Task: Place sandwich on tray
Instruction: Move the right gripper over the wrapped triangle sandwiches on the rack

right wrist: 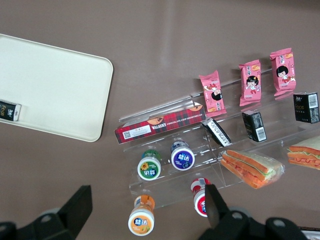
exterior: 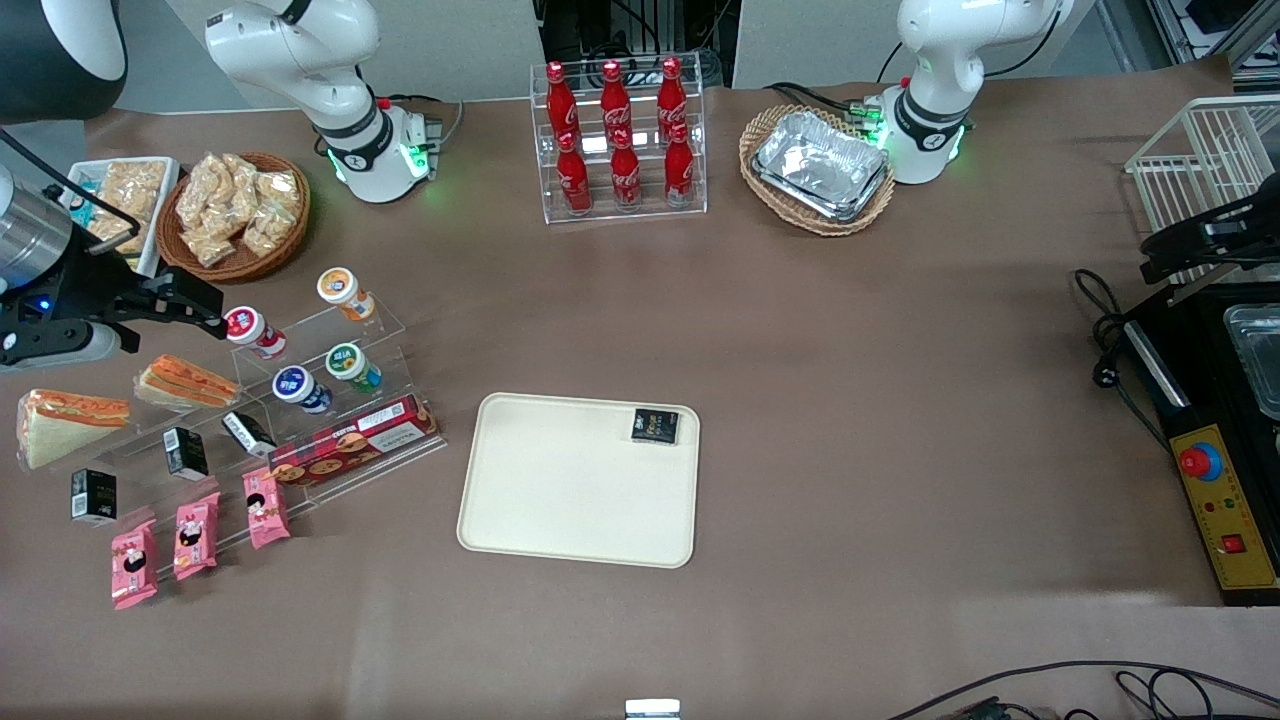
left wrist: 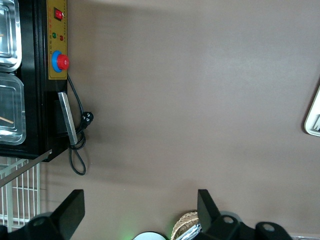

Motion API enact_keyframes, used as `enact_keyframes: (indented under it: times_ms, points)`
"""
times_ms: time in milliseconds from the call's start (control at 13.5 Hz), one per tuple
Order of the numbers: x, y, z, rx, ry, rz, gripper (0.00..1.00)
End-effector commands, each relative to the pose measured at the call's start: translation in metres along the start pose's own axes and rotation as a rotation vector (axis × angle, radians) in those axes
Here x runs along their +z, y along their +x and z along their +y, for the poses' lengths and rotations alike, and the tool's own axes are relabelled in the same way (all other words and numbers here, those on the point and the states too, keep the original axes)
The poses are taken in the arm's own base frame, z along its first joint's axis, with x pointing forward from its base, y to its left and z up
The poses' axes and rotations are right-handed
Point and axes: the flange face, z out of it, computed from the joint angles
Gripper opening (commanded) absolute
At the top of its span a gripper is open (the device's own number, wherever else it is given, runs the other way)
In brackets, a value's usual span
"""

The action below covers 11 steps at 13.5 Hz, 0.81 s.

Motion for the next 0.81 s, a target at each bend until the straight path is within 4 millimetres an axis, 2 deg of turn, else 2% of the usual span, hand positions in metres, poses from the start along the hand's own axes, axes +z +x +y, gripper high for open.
enact_keyframes:
  times_ms: [0,222,370,667,741]
  points:
    - [0.000,-0.001,0.003,0.015,-0.012,-0.010,1.00]
    - [0.000,-0.002,0.014,0.022,-0.013,-0.012,1.00]
    - [0.000,-0.005,0.042,0.016,-0.005,-0.018,1.00]
    - [0.000,-0.015,0.090,-0.149,0.002,-0.038,1.00]
    - [0.001,-0.017,0.107,-0.217,0.003,-0.041,1.00]
